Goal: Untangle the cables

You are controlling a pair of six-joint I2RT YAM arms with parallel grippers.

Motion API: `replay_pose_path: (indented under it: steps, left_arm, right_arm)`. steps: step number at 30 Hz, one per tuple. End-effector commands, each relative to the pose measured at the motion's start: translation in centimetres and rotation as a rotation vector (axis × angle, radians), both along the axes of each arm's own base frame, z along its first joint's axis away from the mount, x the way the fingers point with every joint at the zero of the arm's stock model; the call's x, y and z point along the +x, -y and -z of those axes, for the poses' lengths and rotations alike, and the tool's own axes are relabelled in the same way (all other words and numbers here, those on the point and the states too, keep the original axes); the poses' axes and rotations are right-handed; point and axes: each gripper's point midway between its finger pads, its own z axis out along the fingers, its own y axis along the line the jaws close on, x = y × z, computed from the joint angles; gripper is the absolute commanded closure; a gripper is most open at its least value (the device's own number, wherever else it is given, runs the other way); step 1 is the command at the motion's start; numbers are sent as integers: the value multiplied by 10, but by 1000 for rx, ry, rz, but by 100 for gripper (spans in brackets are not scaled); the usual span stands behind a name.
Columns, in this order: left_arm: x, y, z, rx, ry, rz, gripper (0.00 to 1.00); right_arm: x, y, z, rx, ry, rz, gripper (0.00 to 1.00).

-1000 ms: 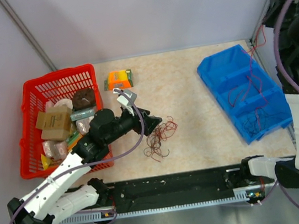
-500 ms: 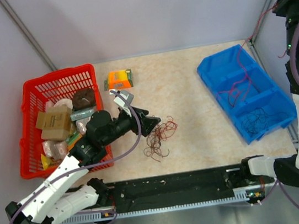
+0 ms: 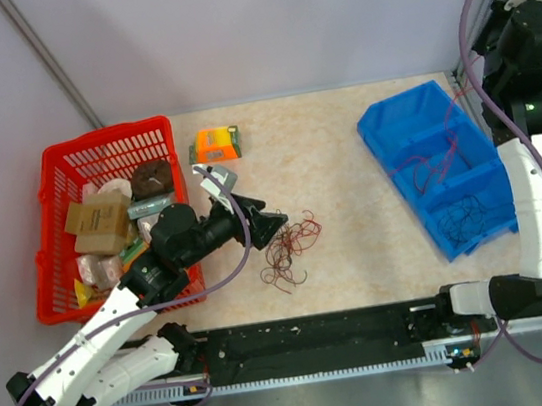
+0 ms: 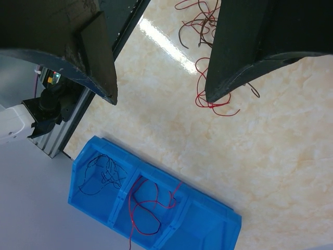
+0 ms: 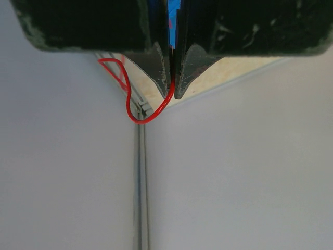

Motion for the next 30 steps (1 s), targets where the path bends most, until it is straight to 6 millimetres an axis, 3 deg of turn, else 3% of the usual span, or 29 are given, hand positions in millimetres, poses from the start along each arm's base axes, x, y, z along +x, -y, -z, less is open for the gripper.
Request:
replay_pose_path:
  steps: [1, 6, 9, 13, 20, 30]
  left_arm:
    - [0, 0, -21, -34, 45, -1, 27]
    - [0, 5, -21, -53, 36, 19, 27]
    - [0, 7, -17, -51, 25, 24, 27]
    - [-1, 6, -15, -48, 21, 18, 27]
    - [-3, 0, -9, -39, 21, 9, 27]
    - [-10, -3, -4, -52, -1, 18, 27]
  right_arm:
    - [-36, 19, -59, -45, 157, 82, 100]
    - [-31, 21, -47, -58, 114, 80, 100]
    - [-30, 12, -23, -2, 90, 36, 100]
    - [-41, 6, 30, 98, 35, 23, 100]
    - [-49, 1, 152, 247, -152, 51, 100]
    - [-34, 3, 274, 364, -405, 134, 100]
